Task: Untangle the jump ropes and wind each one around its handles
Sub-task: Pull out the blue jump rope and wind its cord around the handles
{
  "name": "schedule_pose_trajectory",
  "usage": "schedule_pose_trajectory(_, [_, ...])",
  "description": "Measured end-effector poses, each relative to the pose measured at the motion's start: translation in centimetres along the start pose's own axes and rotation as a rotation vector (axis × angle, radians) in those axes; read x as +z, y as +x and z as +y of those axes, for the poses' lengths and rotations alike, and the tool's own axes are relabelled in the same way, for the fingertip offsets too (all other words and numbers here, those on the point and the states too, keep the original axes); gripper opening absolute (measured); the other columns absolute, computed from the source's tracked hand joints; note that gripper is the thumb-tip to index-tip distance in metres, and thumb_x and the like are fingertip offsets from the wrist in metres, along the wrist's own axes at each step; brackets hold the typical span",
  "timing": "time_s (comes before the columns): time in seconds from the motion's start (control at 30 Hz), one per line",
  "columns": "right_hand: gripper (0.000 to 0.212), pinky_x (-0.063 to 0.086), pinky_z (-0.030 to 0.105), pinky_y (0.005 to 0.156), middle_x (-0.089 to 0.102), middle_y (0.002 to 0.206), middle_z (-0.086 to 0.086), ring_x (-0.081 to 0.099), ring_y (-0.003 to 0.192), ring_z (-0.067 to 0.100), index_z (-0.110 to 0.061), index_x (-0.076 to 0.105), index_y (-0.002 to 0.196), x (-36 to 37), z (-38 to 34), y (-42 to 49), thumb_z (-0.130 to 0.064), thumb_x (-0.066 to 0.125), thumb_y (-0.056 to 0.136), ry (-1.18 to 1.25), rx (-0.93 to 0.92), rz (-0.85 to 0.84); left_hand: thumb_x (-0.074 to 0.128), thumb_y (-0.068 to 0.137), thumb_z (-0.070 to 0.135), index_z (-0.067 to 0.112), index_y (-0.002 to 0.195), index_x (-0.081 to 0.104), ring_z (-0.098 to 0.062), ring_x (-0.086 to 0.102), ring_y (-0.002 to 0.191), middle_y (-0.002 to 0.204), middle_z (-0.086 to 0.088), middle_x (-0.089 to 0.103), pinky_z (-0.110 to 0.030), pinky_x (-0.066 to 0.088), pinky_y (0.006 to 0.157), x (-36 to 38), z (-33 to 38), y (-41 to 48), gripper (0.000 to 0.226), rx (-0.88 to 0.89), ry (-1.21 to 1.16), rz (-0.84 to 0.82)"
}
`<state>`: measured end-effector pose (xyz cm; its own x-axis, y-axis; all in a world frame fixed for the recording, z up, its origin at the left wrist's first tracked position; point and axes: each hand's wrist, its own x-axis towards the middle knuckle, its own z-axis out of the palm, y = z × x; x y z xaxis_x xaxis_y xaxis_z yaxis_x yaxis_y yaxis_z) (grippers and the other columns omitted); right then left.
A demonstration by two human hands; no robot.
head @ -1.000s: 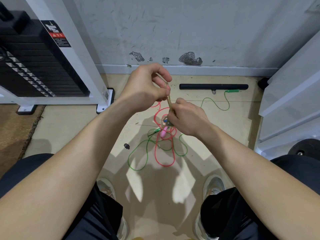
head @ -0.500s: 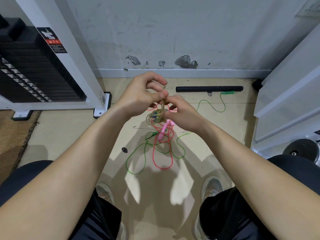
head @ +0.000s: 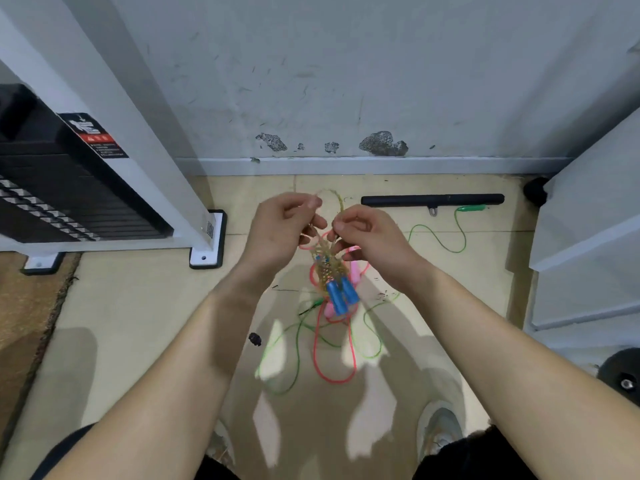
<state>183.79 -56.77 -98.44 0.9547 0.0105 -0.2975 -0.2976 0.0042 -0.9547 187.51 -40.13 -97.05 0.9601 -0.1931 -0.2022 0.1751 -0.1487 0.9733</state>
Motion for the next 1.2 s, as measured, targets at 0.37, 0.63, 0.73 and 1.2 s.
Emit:
schedule_pose_trajectory(0.37, [0.008, 0.051, 0.032, 0.057, 0.065, 0.08, 0.008, 0.059, 0.069, 0.023, -0.008, 0.061, 0.091, -1.8, -19.4, 3.5, -0.01, 0.059, 0.099, 0.082, 0.066, 0.115, 0.053, 0.103, 0.018, 0.004, 0.101, 0.068, -0.015, 0.066, 0.06, 0.068, -0.002, 0.063, -0.019, 0.05, 0.053, -1.4, 18.7, 5.0, 0.02, -0.049, 0.0, 0.005])
schedule_pose_trajectory(0.63, [0.006, 0.051, 0.032, 0.06, 0.069, 0.082, 0.007, 0.06, 0.069, 0.02, -0.008, 0.064, 0.098, -1.5, -45.3, -3.4, -0.012, 0.06, 0.098, 0.048, 0.063, 0.174, 0.046, 0.105, 0.013, 0.006, 0.104, 0.068, -0.019, 0.07, 0.075, 0.086, -0.006, 0.067, -0.029, 0.06, 0.075, -5.3, 44.5, 1.1, 0.022, -0.14, -0.036, -0.115])
schedule_pose_trajectory(0.73, [0.005, 0.051, 0.035, 0.061, 0.068, 0.08, 0.007, 0.06, 0.067, 0.021, -0.008, 0.064, 0.098, -1.2, -53.6, -6.2, -0.011, 0.059, 0.097, 0.068, 0.038, 0.172, 0.05, 0.103, 0.011, 0.005, 0.105, 0.069, -0.022, 0.072, 0.081, 0.092, -0.008, 0.07, -0.029, 0.061, 0.078, -6.5, 52.8, -0.5, 0.019, -0.12, -0.095, -0.128])
schedule_pose_trajectory(1.2, [0.006, 0.051, 0.028, 0.057, 0.067, 0.081, 0.006, 0.06, 0.066, 0.02, -0.012, 0.063, 0.097, -0.3, -75.7, -11.0, -0.012, 0.057, 0.097, 0.05, -0.15, 0.281, 0.062, 0.099, 0.015, 0.009, 0.105, 0.069, -0.017, 0.071, 0.072, 0.094, -0.007, 0.071, -0.022, 0.058, 0.067, -9.5, 75.3, -1.7, 0.012, 0.022, -0.197, -0.191])
